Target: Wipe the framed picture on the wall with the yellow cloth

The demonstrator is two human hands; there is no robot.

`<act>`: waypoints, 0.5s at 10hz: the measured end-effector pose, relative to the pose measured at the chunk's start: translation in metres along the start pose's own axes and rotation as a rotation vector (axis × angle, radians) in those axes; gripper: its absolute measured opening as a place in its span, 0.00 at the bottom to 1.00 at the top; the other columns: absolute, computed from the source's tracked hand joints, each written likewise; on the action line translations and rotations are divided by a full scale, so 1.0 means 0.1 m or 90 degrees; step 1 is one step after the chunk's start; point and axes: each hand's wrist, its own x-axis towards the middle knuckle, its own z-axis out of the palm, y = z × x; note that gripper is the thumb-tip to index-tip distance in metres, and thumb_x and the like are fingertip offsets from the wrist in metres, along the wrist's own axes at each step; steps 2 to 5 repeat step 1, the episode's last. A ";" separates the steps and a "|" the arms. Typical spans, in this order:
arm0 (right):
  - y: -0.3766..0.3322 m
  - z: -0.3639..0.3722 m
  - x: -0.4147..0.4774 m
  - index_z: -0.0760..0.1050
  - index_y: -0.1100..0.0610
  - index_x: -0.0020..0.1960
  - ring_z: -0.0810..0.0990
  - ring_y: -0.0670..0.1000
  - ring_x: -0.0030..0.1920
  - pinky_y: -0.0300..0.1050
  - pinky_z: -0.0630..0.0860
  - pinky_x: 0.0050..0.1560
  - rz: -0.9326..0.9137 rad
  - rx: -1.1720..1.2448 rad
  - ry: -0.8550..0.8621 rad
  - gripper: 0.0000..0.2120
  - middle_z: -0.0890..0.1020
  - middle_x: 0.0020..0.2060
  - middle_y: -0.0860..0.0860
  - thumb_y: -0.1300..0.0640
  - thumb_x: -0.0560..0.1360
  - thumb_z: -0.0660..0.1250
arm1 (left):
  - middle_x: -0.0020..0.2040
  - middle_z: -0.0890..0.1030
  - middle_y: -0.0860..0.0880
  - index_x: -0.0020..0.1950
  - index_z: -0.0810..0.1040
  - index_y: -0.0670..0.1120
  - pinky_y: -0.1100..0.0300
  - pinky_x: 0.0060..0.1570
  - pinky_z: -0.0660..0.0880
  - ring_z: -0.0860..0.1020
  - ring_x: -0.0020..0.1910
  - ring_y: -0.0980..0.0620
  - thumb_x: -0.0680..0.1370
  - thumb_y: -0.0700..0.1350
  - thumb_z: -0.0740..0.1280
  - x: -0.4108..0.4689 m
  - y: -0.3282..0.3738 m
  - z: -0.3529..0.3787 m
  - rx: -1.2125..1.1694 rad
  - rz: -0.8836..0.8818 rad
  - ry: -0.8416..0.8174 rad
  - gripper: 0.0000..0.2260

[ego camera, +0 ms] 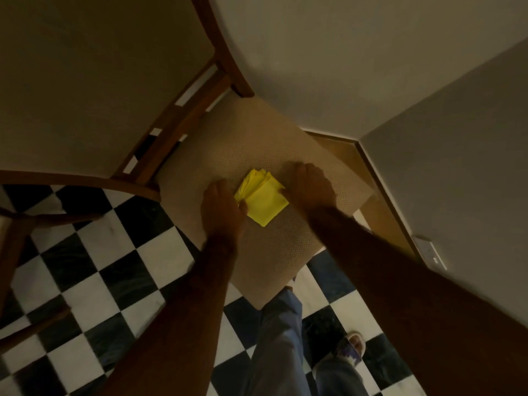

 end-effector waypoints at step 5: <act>0.00 -0.31 -0.31 0.49 0.63 0.84 0.49 0.61 0.84 0.59 0.51 0.83 -0.074 -0.168 0.177 0.44 0.52 0.84 0.62 0.33 0.80 0.53 | 0.81 0.61 0.39 0.81 0.58 0.40 0.42 0.79 0.55 0.58 0.81 0.40 0.82 0.58 0.59 -0.16 0.19 -0.26 0.085 0.184 0.098 0.33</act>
